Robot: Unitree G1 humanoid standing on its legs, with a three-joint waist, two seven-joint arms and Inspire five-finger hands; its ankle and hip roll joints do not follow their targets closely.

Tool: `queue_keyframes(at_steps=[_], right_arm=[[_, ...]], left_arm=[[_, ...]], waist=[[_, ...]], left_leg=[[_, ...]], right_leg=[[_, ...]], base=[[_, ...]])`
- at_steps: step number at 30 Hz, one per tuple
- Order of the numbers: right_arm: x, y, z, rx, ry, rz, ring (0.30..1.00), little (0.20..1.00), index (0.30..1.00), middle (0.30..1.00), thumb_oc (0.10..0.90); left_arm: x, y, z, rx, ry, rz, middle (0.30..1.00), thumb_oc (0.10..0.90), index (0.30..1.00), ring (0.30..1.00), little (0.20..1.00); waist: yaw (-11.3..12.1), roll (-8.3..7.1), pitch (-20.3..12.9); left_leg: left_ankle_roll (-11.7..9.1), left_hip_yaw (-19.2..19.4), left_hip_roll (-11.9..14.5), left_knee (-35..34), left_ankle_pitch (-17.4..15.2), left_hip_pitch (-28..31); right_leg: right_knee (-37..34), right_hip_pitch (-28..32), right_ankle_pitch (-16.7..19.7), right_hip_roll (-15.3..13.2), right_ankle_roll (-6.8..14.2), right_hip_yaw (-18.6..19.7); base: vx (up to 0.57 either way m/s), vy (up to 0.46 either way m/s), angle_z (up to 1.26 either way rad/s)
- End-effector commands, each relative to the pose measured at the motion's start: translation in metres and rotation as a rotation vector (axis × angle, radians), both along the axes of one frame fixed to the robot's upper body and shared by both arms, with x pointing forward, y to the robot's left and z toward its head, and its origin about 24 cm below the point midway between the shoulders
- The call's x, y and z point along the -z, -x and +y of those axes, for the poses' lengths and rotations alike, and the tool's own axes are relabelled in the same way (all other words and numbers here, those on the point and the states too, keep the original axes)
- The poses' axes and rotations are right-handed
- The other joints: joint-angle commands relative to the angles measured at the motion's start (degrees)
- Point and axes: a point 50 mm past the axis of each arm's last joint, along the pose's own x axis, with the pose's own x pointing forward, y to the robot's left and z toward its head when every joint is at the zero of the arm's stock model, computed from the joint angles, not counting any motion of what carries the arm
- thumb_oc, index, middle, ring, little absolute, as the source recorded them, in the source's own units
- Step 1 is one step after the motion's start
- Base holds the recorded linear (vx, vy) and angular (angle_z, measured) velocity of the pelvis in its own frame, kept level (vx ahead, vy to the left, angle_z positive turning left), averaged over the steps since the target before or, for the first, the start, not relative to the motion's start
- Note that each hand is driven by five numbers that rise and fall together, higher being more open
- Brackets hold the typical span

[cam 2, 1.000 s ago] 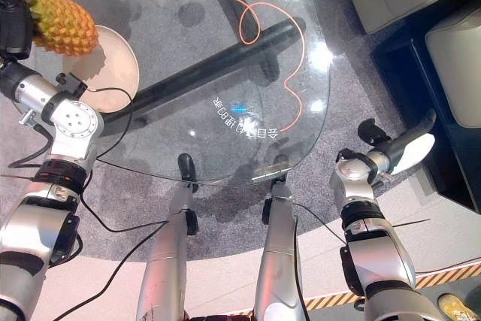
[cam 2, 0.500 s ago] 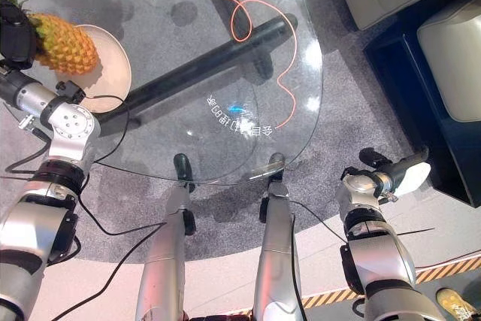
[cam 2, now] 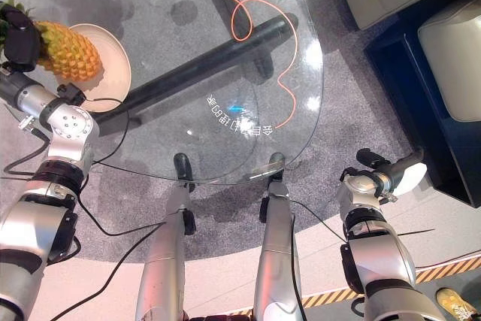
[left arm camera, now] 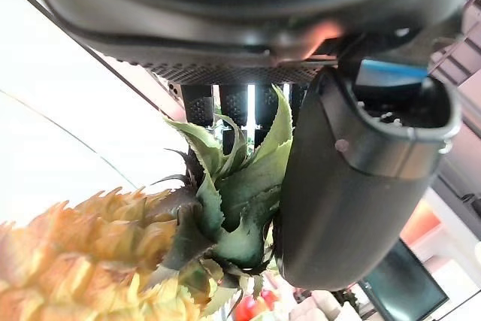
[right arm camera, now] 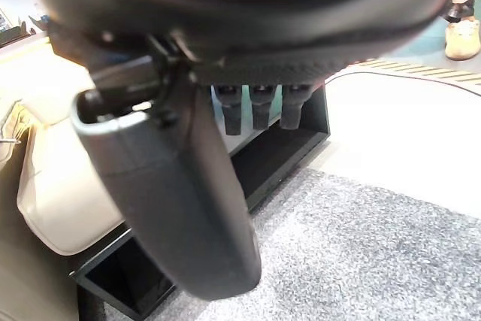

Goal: Pick up the fruit to the plate

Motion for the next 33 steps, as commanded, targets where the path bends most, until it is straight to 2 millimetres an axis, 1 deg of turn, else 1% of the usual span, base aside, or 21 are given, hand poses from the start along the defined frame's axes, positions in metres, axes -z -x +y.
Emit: queue_keyframes(at_steps=[1,4,5,7,10,11,12,13,14,15,18,21,26,27,29,31,33], right_arm=[[-0.008,0.015,-0.029,0.114,0.021,-0.010,0.900,0.900,0.900,0.900,0.800],[-0.007,0.015,-0.028,0.105,0.016,-0.008,0.900,0.900,0.900,0.900,0.800],[-0.003,0.014,-0.026,0.081,-0.005,0.008,0.900,0.900,0.900,0.900,0.800],[-0.001,0.012,-0.025,0.052,-0.032,0.023,0.900,0.900,0.900,0.900,0.800],[0.014,0.012,-0.021,-0.045,-0.157,0.072,0.900,0.900,0.900,0.900,0.800],[0.019,0.014,-0.020,-0.059,-0.176,0.085,0.900,0.900,0.900,0.900,0.800],[0.034,0.015,-0.013,-0.158,-0.286,0.133,0.900,0.900,0.900,0.900,0.800],[0.038,0.016,-0.012,-0.179,-0.308,0.148,0.900,0.900,0.900,0.900,0.800],[0.050,0.019,-0.007,-0.262,-0.387,0.196,0.900,0.900,0.900,0.900,0.800],[0.055,0.022,-0.007,-0.299,-0.417,0.214,0.900,0.900,0.900,0.900,0.800],[0.067,0.031,-0.008,-0.327,-0.458,0.242,0.900,0.900,0.900,0.900,0.800],[0.070,0.036,-0.011,-0.337,-0.469,0.254,0.900,0.900,0.900,0.900,0.800],[0.065,0.035,-0.015,-0.334,-0.460,0.253,0.900,0.900,0.900,0.900,0.800],[0.064,0.034,-0.015,-0.333,-0.456,0.250,0.900,0.900,0.900,0.900,0.800],[0.062,0.032,-0.016,-0.330,-0.451,0.247,0.900,0.900,0.900,0.900,0.800],[0.060,0.031,-0.016,-0.329,-0.446,0.245,0.900,0.900,0.900,0.900,0.800],[0.059,0.031,-0.016,-0.329,-0.444,0.241,0.900,0.900,0.900,0.900,0.800]], left_arm=[[-0.061,0.017,0.027,-0.073,-0.016,-0.223,0.300,0.100,0.300,0.300,0.200],[-0.060,0.016,0.026,-0.066,-0.009,-0.221,0.300,0.100,0.300,0.300,0.200],[-0.058,0.015,0.027,-0.062,-0.012,-0.210,0.300,0.100,0.300,0.300,0.200],[-0.061,0.016,0.027,-0.061,-0.014,-0.213,0.300,0.100,0.300,0.300,0.200],[-0.064,0.015,0.027,-0.058,-0.021,-0.213,0.300,0.100,0.300,0.300,0.200],[-0.062,0.015,0.026,-0.056,-0.023,-0.208,0.300,0.100,0.300,0.300,0.200],[-0.064,0.015,0.026,-0.054,-0.033,-0.212,0.300,0.100,0.300,0.300,0.200],[-0.064,0.015,0.026,-0.054,-0.035,-0.207,0.300,0.100,0.300,0.300,0.200],[-0.066,0.015,0.026,-0.054,-0.044,-0.204,0.300,0.100,0.300,0.300,0.200],[-0.067,0.015,0.025,-0.053,-0.049,-0.203,0.300,0.100,0.300,0.300,0.200],[-0.067,0.015,0.024,-0.049,-0.065,-0.196,0.300,0.100,0.300,0.300,0.200],[-0.067,0.014,0.023,-0.047,-0.077,-0.187,0.300,0.100,0.300,0.300,0.200],[-0.068,0.014,0.023,-0.045,-0.078,-0.183,0.300,0.100,0.300,0.300,0.200],[-0.068,0.014,0.023,-0.044,-0.078,-0.183,0.371,0.182,0.371,0.371,0.282],[-0.067,0.014,0.024,-0.043,-0.076,-0.182,0.465,0.292,0.465,0.465,0.392],[-0.067,0.014,0.024,-0.043,-0.071,-0.184,0.479,0.309,0.479,0.479,0.409],[-0.068,0.015,0.025,-0.041,-0.071,-0.188,0.476,0.306,0.476,0.476,0.406]], waist=[[1.2,-1.27,-1.3],[1.2,-1.34,-1.3],[1.1,-1.46,-1.3],[1.1,-1.52,-1.3],[1.2,-1.72,-1.3],[1.2,-1.78,-1.3],[1.4,-2.00,-1.3],[1.4,-2.11,-1.3],[1.5,-2.40,-1.3],[1.7,-2.54,-1.3],[2.0,-2.99,-1.3],[2.1,-3.30,-1.3],[2.1,-3.39,-1.3],[2.1,-3.38,-1.3],[2.1,-3.36,-1.3],[2.0,-3.29,-1.3],[2.0,-3.27,-1.3]], left_leg=[[0.0,-0.6,-0.8,8.0,-7.7,-1.0],[0.0,-0.6,-0.8,8.2,-7.8,-1.2],[-0.1,-0.7,-0.7,8.4,-8.5,-0.8],[0.0,-0.7,-0.7,8.3,-7.9,-1.4],[0.0,-0.8,-0.7,8.2,-7.8,-1.6],[-0.1,-0.8,-0.7,8.5,-8.4,-1.2],[0.0,-1.0,-0.7,8.5,-8.0,-1.7],[-0.1,-1.1,-0.7,8.7,-8.5,-1.4],[-0.1,-1.2,-0.6,8.8,-8.5,-1.3],[-0.1,-1.3,-0.6,8.9,-8.5,-1.4],[-0.1,-1.7,-0.5,9.1,-8.5,-1.3],[-0.1,-2.1,-0.4,9.3,-8.5,-1.3],[-0.1,-2.1,-0.4,9.2,-8.4,-1.2],[-0.1,-2.1,-0.4,9.2,-8.4,-1.3],[-0.1,-2.2,-0.4,9.3,-8.4,-1.4],[-0.1,-2.1,-0.5,9.3,-8.4,-1.4],[0.0,-2.1,-0.5,9.2,-7.9,-1.9]], right_leg=[[-3.5,1.9,1.3,2.3,-2.3,-3.7],[-3.2,1.7,1.2,2.3,-2.3,-3.7],[-3.0,2.1,0.6,2.3,-2.2,-3.6],[-3.2,1.5,1.2,2.4,-2.3,-3.6],[-3.3,1.3,1.3,2.4,-2.4,-3.7],[-3.0,1.7,0.7,2.4,-2.3,-3.7],[-2.9,1.3,1.1,2.5,-2.3,-3.7],[-2.7,1.7,0.6,2.4,-2.3,-3.8],[-2.7,1.9,0.6,2.4,-2.3,-4.0],[-2.7,1.8,0.7,2.4,-2.4,-4.1],[-2.4,2.0,0.7,2.5,-2.3,-4.4],[-2.2,2.2,0.7,2.6,-2.3,-4.5],[-2.1,2.2,0.7,2.7,-2.3,-4.5],[-2.1,2.2,0.7,2.7,-2.3,-4.5],[-2.1,2.1,0.7,2.7,-2.3,-4.4],[-2.2,2.0,0.8,2.7,-2.3,-4.4],[-2.4,1.7,1.3,2.7,-2.3,-4.4]], base=[[0.00,0.000,0.00],[0.00,0.000,0.00],[0.00,0.000,0.00],[0.00,0.000,0.00],[0.00,0.000,0.00],[0.01,-0.040,0.00],[0.03,-0.043,0.00],[0.01,-0.063,0.00],[0.03,-0.046,0.00],[0.02,-0.064,0.00],[0.01,-0.057,0.01],[0.01,-0.038,0.03],[0.00,-0.008,0.02],[0.00,0.000,0.00],[0.00,0.000,0.00],[0.00,0.000,0.00],[0.00,0.000,0.00]])
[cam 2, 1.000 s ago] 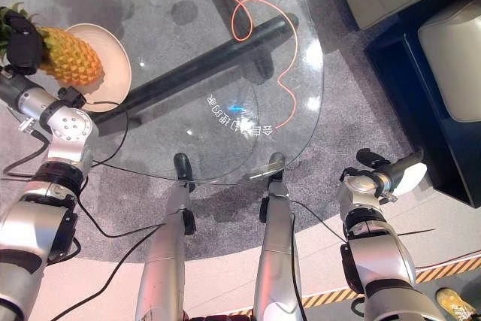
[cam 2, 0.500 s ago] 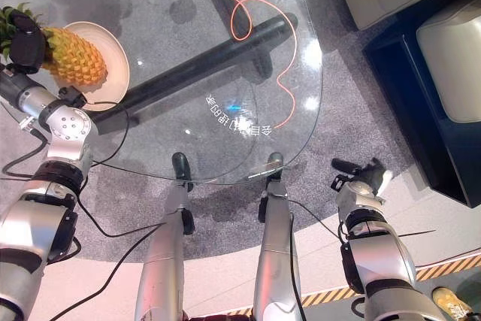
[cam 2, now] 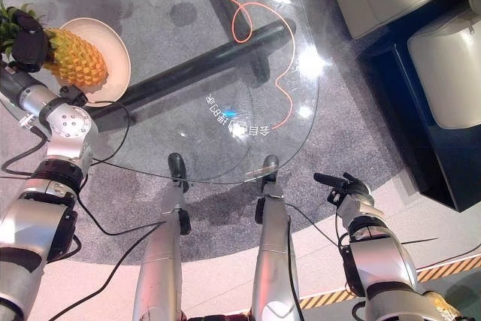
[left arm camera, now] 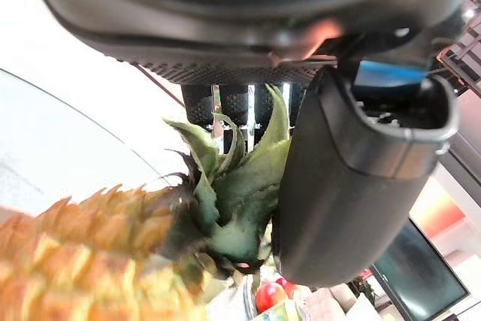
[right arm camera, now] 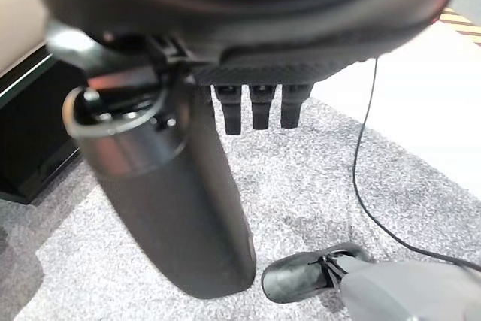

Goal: Pick up the fruit to the plate

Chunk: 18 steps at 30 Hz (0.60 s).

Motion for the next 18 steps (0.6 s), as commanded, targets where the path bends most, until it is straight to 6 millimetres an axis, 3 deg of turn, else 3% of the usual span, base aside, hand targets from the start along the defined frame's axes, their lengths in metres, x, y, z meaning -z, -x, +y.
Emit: queue_keyframes(at_steps=[1,6,7,9,10,13,14,18], right_arm=[[0.0059,0.0236,-0.0297,0.103,0.052,0.071,0.900,0.900,0.900,0.900,0.800],[0.0050,0.0231,-0.0299,0.108,0.060,0.065,0.900,0.900,0.900,0.900,0.800],[0.0048,0.0230,-0.0300,0.107,0.061,0.064,0.900,0.900,0.900,0.900,0.800],[0.0046,0.0231,-0.0304,0.107,0.063,0.064,0.900,0.900,0.900,0.900,0.800],[0.0042,0.0234,-0.0313,0.107,0.064,0.064,0.900,0.900,0.900,0.900,0.800],[0.0046,0.0231,-0.0304,0.109,0.065,0.063,0.900,0.900,0.900,0.900,0.800],[0.0047,0.0233,-0.0306,0.110,0.064,0.063,0.900,0.900,0.900,0.900,0.800],[0.0055,0.0246,-0.0315,0.112,0.067,0.068,0.900,0.900,0.900,0.900,0.800]], left_arm=[[-0.0644,0.0198,0.0255,-0.082,-0.056,-0.239,0.488,0.320,0.488,0.488,0.420],[-0.0637,0.0196,0.0258,-0.077,-0.055,-0.238,0.514,0.350,0.514,0.514,0.450],[-0.0633,0.0200,0.0269,-0.077,-0.054,-0.238,0.571,0.416,0.571,0.571,0.516],[-0.0629,0.0202,0.0274,-0.076,-0.054,-0.239,0.587,0.435,0.587,0.587,0.535],[-0.0636,0.0205,0.0280,-0.075,-0.055,-0.241,0.653,0.512,0.653,0.653,0.612],[-0.0640,0.0202,0.0270,-0.071,-0.056,-0.244,0.691,0.556,0.691,0.691,0.656],[-0.0646,0.0202,0.0269,-0.070,-0.056,-0.245,0.742,0.616,0.742,0.742,0.716],[-0.0629,0.0205,0.0270,-0.063,-0.058,-0.249,0.764,0.641,0.764,0.764,0.741]], waist=[[2.0,-1.78,-1.3],[1.9,-1.75,-1.3],[1.9,-1.71,-1.3],[1.8,-1.71,-1.3],[1.8,-1.68,-1.3],[1.8,-1.57,-1.3],[1.8,-1.59,-1.3],[1.8,-1.53,-1.3]], left_leg=[[0.5,-0.4,-1.3,8.3,-8.3,-1.5],[0.5,-0.3,-1.4,8.2,-8.2,-1.5],[0.5,-0.3,-1.4,8.2,-8.2,-1.5],[0.5,-0.3,-1.4,8.3,-8.2,-1.6],[0.5,-0.3,-1.3,8.4,-8.2,-1.6],[0.5,-0.2,-1.4,8.3,-8.2,-1.6],[0.5,-0.2,-1.5,8.2,-8.2,-1.5],[0.5,-0.3,-1.5,8.4,-8.8,-1.1]], right_leg=[[-2.9,0.9,1.1,1.9,-1.8,-3.0],[-3.0,0.8,1.2,1.9,-1.9,-2.9],[-3.0,0.8,1.2,1.9,-1.9,-2.9],[-3.0,0.8,1.2,1.8,-1.9,-2.8],[-3.0,0.7,1.2,1.8,-1.9,-2.8],[-3.1,0.7,1.3,1.8,-1.8,-2.7],[-3.1,0.8,1.3,1.8,-1.8,-2.8],[-2.9,1.2,0.8,1.7,-1.8,-2.8]], base=[[0.00,0.000,0.00],[0.00,0.000,0.00],[0.00,0.000,0.00],[0.00,0.000,0.00],[0.00,0.000,0.00],[0.00,0.000,0.00],[0.00,0.000,0.00],[0.00,0.000,0.00]])
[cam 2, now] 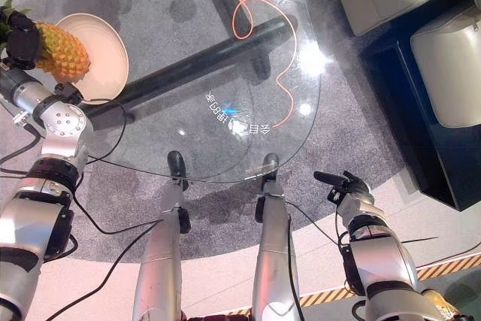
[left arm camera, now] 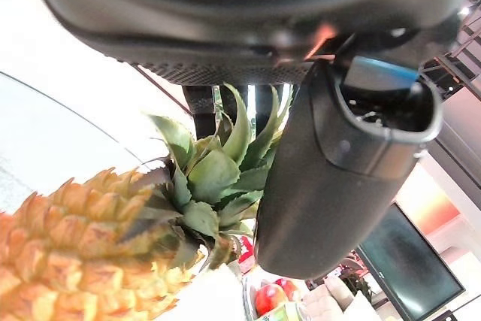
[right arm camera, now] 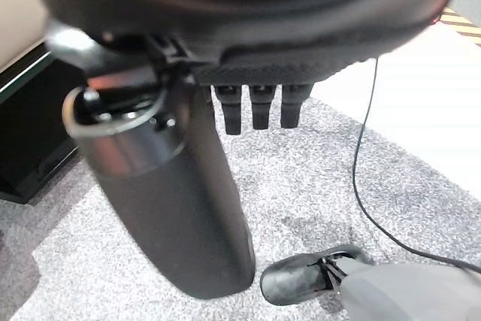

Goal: Pick up the fruit to the plate

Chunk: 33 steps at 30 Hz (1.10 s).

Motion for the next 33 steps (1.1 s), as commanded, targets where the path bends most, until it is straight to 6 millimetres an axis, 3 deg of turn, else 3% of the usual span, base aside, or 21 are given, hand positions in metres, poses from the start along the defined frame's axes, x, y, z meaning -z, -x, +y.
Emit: queue_keyframes(at_steps=[1,3,5,6,33], right_arm=[[0.007,0.026,-0.032,0.110,0.063,0.075,0.900,0.900,0.900,0.900,0.800],[0.007,0.026,-0.033,0.111,0.065,0.074,0.900,0.900,0.900,0.900,0.800],[0.006,0.026,-0.033,0.112,0.065,0.070,0.900,0.900,0.900,0.900,0.800],[0.006,0.026,-0.033,0.113,0.066,0.069,0.900,0.900,0.900,0.900,0.800],[0.013,0.031,-0.032,0.143,0.050,0.063,0.900,0.900,0.900,0.900,0.800]], left_arm=[[-0.057,0.018,0.020,-0.052,-0.043,-0.239,0.773,0.652,0.773,0.773,0.752],[-0.057,0.018,0.018,-0.040,-0.044,-0.249,0.846,0.737,0.846,0.846,0.837],[-0.058,0.019,0.017,-0.035,-0.042,-0.259,0.858,0.751,0.858,0.858,0.851],[-0.058,0.019,0.017,-0.033,-0.038,-0.263,0.900,0.800,0.900,0.900,0.900],[-0.044,0.020,0.001,0.094,-0.080,-0.312,0.900,0.800,0.900,0.900,0.900]], waist=[[1.7,-1.49,-1.3],[1.7,-1.40,-1.3],[1.8,-1.31,-1.3],[1.8,-1.26,-1.3],[2.8,-1.01,-1.3]], left_leg=[[0.5,-0.3,-1.6,7.9,-8.8,0.1],[0.6,-0.3,-1.6,7.9,-8.8,0.0],[0.6,-0.3,-1.7,7.8,-8.4,-0.3],[0.7,-0.3,-1.7,7.7,-8.4,-0.3],[1.0,-0.3,-2.0,6.8,-8.8,2.3]], right_leg=[[-3.5,2.3,0.9,1.7,-1.7,-2.7],[-3.4,2.2,0.8,1.6,-1.8,-2.7],[-3.7,1.9,1.3,1.6,-1.8,-2.8],[-3.7,2.0,1.3,1.6,-1.8,-2.8],[-4.4,4.4,1.3,1.3,-1.4,-3.2]], base=[[0.00,0.000,0.00],[0.00,0.000,0.00],[0.00,0.000,0.00],[0.00,0.000,0.00],[-0.01,-0.004,0.00]])
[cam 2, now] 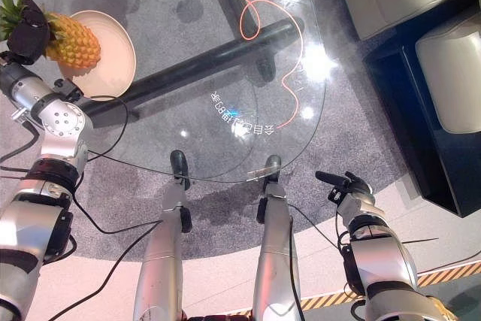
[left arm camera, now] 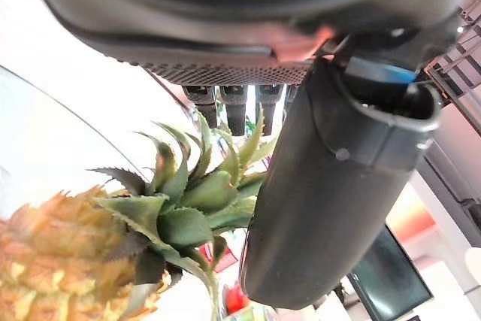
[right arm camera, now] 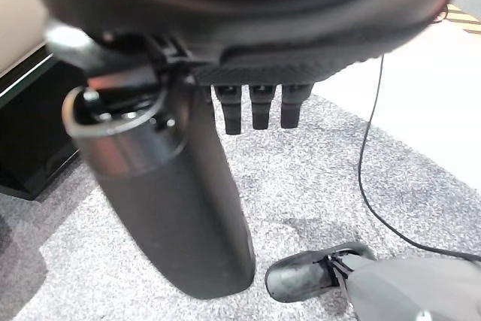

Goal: Pick up the fruit to the plate

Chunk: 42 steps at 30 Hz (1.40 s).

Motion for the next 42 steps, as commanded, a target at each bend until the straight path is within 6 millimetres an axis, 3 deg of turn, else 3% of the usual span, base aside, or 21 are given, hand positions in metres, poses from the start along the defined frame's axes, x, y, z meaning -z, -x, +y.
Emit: queue_keyframes(at_steps=[1,17,24,27,33,38,42], right_arm=[[0.014,0.031,-0.030,0.121,0.051,0.070,0.900,0.900,0.900,0.900,0.800],[0.049,0.064,-0.030,0.169,-0.010,0.158,0.900,0.900,0.900,0.900,0.800],[0.084,0.103,-0.025,0.133,-0.008,0.262,0.900,0.900,0.900,0.900,0.800],[0.098,0.123,-0.024,0.099,0.001,0.301,0.900,0.900,0.900,0.900,0.800],[0.137,0.185,-0.009,0.051,-0.001,0.465,0.900,0.900,0.900,0.900,0.800],[0.150,0.217,-0.002,0.045,-0.005,0.581,0.900,0.900,0.900,0.900,0.800],[0.156,0.232,0.002,0.030,-0.012,0.645,0.900,0.900,0.900,0.900,0.800]], left_arm=[[-0.040,0.016,0.008,0.013,-0.035,-0.238,0.900,0.800,0.900,0.900,0.900],[-0.030,0.027,0.001,0.145,-0.136,-0.268,0.900,0.800,0.900,0.900,0.900],[-0.003,0.025,0.004,0.233,-0.156,-0.117,0.900,0.800,0.900,0.900,0.900],[0.022,0.025,0.013,0.266,-0.131,0.007,0.900,0.800,0.900,0.900,0.900],[0.121,0.045,0.046,0.297,0.045,0.384,0.900,0.800,0.900,0.900,0.900],[0.181,0.071,0.052,0.344,0.136,0.581,0.900,0.800,0.900,0.900,0.900],[0.222,0.096,0.064,0.353,0.192,0.785,0.900,0.800,0.900,0.900,0.900]], waist=[[1.5,-1.02,-1.3],[2.8,-0.91,-1.4],[3.0,-1.22,-7.1],[2.9,-1.08,-10.0],[2.4,-1.04,-17.9],[2.4,-1.12,-22.5],[2.4,-1.08,-25.0]], left_leg=[[1.0,-0.2,-2.0,6.6,-9.1,2.0],[0.6,0.1,-2.0,-1.6,-7.7,20.0],[0.5,0.3,-2.2,-7.2,-6.7,28.4],[0.5,0.5,-2.1,-10.0,-6.3,32.5],[0.6,1.3,-1.7,-14.6,-5.8,41.3],[0.5,1.8,-1.2,-15.3,-6.8,45.0],[0.4,2.3,-0.7,-15.4,-7.6,46.9]], right_leg=[[-4.9,4.0,1.3,1.3,-1.2,-3.1],[-12.5,22.4,2.6,-0.5,0.5,-3.7],[-18.3,32.0,3.6,-0.9,0.4,-4.0],[-21.5,36.6,4.2,-0.9,0.5,-4.2],[-26.2,45.7,5.2,-1.1,1.2,-4.6],[-28.0,49.8,5.3,-1.3,1.6,-5.0],[-29.0,52.2,5.1,-1.2,1.8,-5.5]], base=[[-0.06,-0.043,0.01],[0.00,-0.021,0.01],[0.09,-0.008,0.03],[0.12,0.016,0.02],[0.19,0.025,0.07],[0.16,0.027,-0.02],[0.11,0.023,0.01]])
